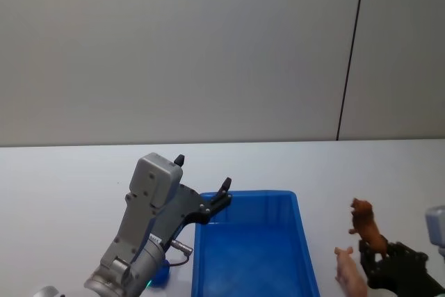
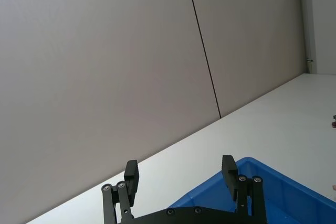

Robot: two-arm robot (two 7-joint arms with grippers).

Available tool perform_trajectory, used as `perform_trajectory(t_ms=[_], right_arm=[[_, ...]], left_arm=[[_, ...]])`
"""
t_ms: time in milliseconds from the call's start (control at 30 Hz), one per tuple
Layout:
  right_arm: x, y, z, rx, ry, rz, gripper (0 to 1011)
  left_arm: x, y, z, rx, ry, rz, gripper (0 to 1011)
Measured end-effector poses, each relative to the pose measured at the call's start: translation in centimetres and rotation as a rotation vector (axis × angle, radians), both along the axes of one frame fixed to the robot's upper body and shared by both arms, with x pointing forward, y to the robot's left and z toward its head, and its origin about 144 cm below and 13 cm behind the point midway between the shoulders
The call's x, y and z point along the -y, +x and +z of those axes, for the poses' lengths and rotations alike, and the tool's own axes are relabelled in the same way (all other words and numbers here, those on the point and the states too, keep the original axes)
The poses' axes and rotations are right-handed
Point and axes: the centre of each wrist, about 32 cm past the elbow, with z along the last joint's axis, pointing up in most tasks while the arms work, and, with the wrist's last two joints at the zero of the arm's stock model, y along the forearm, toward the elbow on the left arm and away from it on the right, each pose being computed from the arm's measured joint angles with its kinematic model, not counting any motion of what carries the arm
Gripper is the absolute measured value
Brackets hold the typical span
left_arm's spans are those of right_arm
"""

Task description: Pick up the two dolls from the table and place them into the box.

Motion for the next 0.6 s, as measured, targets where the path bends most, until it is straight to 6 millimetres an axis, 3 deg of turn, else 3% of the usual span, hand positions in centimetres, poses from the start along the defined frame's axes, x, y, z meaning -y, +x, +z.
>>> perform_trajectory(t_ms=[600], right_arm=[[-3.4, 2.1, 1.6, 0.027, 0.045, 0.249, 298]], left_arm=[[0.0, 0.0, 0.0, 0.000, 0.000, 0.000, 1001]])
